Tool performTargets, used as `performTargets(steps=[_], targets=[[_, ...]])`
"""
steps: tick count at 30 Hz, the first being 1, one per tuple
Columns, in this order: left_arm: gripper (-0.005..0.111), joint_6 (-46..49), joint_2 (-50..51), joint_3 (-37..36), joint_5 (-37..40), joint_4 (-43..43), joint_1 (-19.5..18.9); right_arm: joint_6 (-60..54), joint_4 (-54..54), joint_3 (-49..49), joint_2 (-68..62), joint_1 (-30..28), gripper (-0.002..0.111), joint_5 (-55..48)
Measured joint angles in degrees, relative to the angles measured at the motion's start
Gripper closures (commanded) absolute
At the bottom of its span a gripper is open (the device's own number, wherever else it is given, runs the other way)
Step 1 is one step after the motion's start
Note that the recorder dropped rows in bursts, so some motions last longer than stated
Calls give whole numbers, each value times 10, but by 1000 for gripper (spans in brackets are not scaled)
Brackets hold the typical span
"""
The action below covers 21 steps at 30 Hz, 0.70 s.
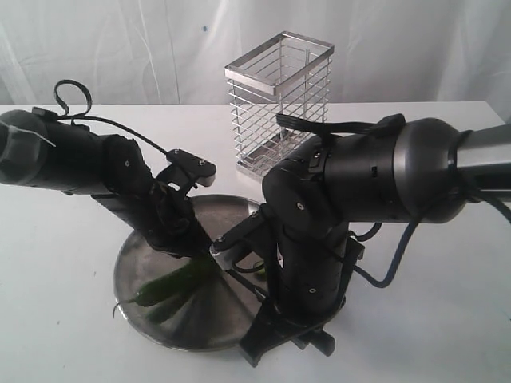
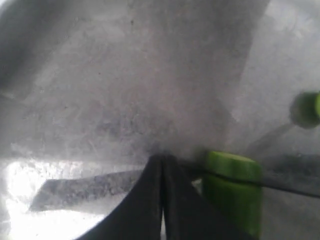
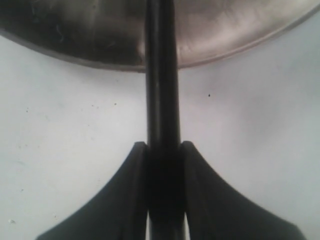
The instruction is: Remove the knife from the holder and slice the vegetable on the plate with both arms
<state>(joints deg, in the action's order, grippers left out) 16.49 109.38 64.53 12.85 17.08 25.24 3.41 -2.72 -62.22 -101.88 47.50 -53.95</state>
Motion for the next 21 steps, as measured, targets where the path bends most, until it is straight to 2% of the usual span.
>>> performTargets(steps=[10,21], targets=[[106,0,-3,0,-2,6,0,0,11,0,0,0,108,-14],[106,2,-65,0,8,0,0,-1,11,0,0,0,108,-9]])
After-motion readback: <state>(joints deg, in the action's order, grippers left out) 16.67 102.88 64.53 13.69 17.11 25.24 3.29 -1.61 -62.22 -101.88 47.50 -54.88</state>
